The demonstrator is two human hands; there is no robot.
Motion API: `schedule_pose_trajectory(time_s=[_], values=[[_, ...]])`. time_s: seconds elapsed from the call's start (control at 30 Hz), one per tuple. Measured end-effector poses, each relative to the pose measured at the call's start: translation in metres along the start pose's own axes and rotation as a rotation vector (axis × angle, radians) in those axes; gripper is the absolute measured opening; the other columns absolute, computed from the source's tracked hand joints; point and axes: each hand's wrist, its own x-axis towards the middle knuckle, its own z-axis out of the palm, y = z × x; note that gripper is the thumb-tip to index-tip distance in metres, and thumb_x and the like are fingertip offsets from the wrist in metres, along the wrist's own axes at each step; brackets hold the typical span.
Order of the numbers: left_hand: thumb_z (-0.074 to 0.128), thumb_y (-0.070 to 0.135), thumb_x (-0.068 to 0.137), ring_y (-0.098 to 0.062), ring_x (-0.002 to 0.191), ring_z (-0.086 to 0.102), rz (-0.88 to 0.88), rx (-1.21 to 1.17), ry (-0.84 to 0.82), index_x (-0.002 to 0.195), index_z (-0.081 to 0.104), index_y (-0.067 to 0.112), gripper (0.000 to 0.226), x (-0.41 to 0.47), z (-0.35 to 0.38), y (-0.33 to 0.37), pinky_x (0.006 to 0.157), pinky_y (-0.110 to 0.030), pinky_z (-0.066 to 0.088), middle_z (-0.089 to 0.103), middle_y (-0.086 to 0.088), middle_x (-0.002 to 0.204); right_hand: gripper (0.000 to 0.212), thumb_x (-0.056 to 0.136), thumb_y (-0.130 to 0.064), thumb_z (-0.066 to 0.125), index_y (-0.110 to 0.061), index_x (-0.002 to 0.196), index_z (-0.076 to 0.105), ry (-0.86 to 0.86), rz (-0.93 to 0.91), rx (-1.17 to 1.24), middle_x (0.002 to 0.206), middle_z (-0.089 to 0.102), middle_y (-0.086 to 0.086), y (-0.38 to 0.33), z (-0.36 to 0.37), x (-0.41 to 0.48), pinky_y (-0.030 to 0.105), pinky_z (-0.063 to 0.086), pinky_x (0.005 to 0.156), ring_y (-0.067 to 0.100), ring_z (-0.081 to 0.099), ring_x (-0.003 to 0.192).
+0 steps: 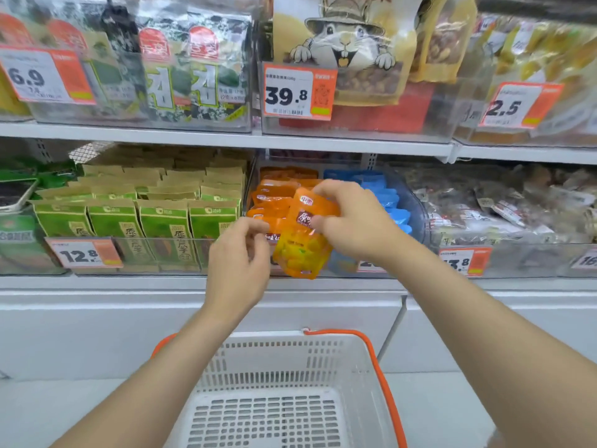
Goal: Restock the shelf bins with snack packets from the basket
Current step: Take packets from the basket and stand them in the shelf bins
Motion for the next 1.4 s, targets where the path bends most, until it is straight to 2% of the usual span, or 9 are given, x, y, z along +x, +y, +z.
schedule_pose_trajectory(time_s=[0.17, 0.27, 0.43, 0.57, 0.7, 0.9, 1.03, 1.27, 1.4], values=[[0.055, 0.012, 0.095, -0.019, 0.117, 0.054, 0.327, 0.306, -0.101, 0.117, 0.067, 0.015, 0.026, 0.048, 0.021, 0.020, 0.102, -0.040, 0.046, 0.061, -0.001, 0.127, 0.018, 0.095, -0.021, 0.060, -0.025, 0.112, 0.056, 0.439, -0.157, -0.323, 0.083, 0.068, 0.000, 0.019, -0.033, 0.023, 0.044, 0.049, 0.064, 0.038, 0.059, 0.077], [0.049, 0.029, 0.099, -0.030, 0.143, 0.042, 0.225, 0.474, -0.287, 0.138, 0.060, 0.012, 0.043, 0.075, 0.039, 0.032, 0.118, -0.050, 0.037, 0.043, -0.011, 0.160, 0.020, 0.092, -0.006, 0.062, -0.017, 0.107, 0.056, 0.525, -0.208, -0.579, 0.065, 0.058, 0.001, 0.047, -0.028, 0.026, 0.037, 0.040, 0.050, 0.038, 0.051, 0.054], [0.037, 0.040, 0.104, -0.038, 0.154, 0.027, 0.105, 0.623, -0.585, 0.153, 0.045, 0.011, 0.057, 0.118, 0.068, 0.035, 0.123, -0.056, 0.024, 0.023, -0.013, 0.171, 0.065, 0.064, 0.018, 0.074, -0.009, 0.122, 0.068, 0.518, -0.234, -0.691, 0.056, 0.034, -0.004, 0.080, -0.015, 0.040, 0.025, 0.023, 0.046, 0.027, 0.027, 0.040], [0.034, 0.041, 0.103, -0.037, 0.146, 0.039, 0.104, 0.678, -0.632, 0.147, 0.048, 0.017, 0.052, 0.141, 0.084, 0.022, 0.117, -0.063, 0.026, 0.039, -0.008, 0.160, 0.064, 0.064, 0.016, 0.075, -0.010, 0.121, 0.069, 0.449, -0.294, -0.819, 0.066, 0.061, 0.001, 0.087, -0.004, 0.058, 0.025, 0.024, 0.043, 0.026, 0.042, 0.045], [0.039, 0.041, 0.101, -0.035, 0.138, 0.046, 0.070, 0.631, -0.633, 0.141, 0.052, 0.022, 0.046, 0.161, 0.093, 0.015, 0.115, -0.061, 0.032, 0.050, -0.008, 0.151, 0.042, 0.081, 0.004, 0.061, -0.014, 0.118, 0.069, 0.414, -0.340, -0.823, 0.071, 0.065, 0.001, 0.091, 0.006, 0.075, 0.029, 0.037, 0.044, 0.029, 0.062, 0.054], [0.041, 0.042, 0.104, -0.033, 0.135, 0.047, 0.093, 0.651, -0.589, 0.134, 0.056, 0.022, 0.039, 0.164, 0.096, 0.006, 0.115, -0.061, 0.028, 0.055, -0.006, 0.144, 0.050, 0.074, 0.011, 0.067, -0.016, 0.116, 0.070, 0.380, -0.266, -0.695, 0.062, 0.057, 0.001, 0.094, 0.017, 0.101, 0.032, 0.036, 0.051, 0.031, 0.044, 0.050], [0.047, 0.042, 0.102, -0.031, 0.134, 0.049, 0.128, 0.578, -0.508, 0.137, 0.057, 0.025, 0.040, 0.157, 0.092, 0.002, 0.113, -0.059, 0.031, 0.058, -0.003, 0.142, 0.055, 0.077, 0.011, 0.062, -0.020, 0.121, 0.068, 0.395, -0.289, -0.618, 0.071, 0.066, 0.001, 0.095, 0.022, 0.109, 0.041, 0.054, 0.056, 0.031, 0.057, 0.061], [0.054, 0.038, 0.098, -0.029, 0.128, 0.054, 0.111, 0.488, -0.467, 0.125, 0.063, 0.030, 0.030, 0.151, 0.082, 0.003, 0.110, -0.060, 0.035, 0.061, -0.002, 0.134, 0.054, 0.080, 0.009, 0.058, -0.016, 0.126, 0.068, 0.367, -0.151, -0.599, 0.087, 0.071, 0.013, 0.093, 0.028, 0.106, 0.043, 0.049, 0.063, 0.041, 0.063, 0.080], [0.054, 0.038, 0.098, -0.029, 0.124, 0.056, 0.102, 0.479, -0.464, 0.122, 0.063, 0.031, 0.027, 0.150, 0.081, 0.003, 0.110, -0.058, 0.038, 0.062, -0.001, 0.130, 0.058, 0.083, 0.008, 0.057, -0.020, 0.133, 0.064, 0.297, -0.090, -0.458, 0.102, 0.073, 0.015, 0.090, 0.029, 0.112, 0.046, 0.060, 0.076, 0.039, 0.067, 0.092]])
